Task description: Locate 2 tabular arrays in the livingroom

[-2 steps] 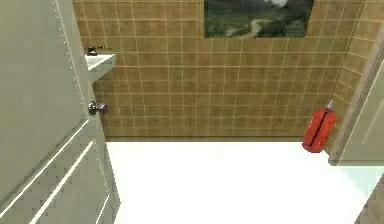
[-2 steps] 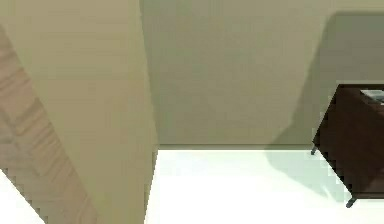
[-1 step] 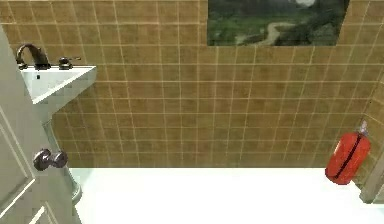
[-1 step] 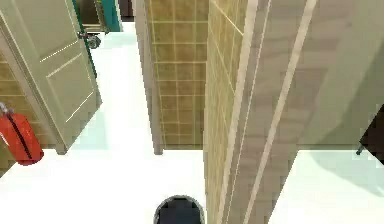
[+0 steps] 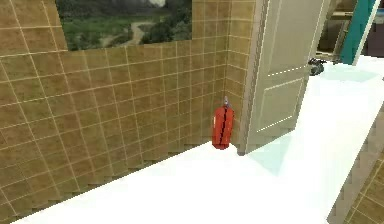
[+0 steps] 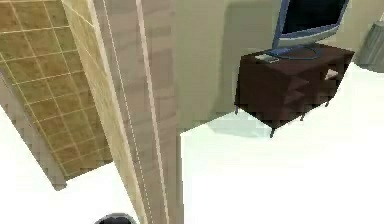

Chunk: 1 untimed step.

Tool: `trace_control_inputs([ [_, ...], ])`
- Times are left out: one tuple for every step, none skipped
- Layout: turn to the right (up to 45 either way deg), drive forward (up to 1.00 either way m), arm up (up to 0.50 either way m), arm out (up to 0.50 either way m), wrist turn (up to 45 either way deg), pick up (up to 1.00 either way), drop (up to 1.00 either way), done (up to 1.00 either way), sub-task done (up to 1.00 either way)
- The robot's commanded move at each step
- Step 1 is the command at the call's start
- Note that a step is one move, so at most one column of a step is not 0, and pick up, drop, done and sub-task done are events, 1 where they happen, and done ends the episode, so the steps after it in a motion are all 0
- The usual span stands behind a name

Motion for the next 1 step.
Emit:
trace_control_inputs([
  [0.0,0.6,0.0,0.0,0.0,0.0,0.0,0.0,0.0],
])
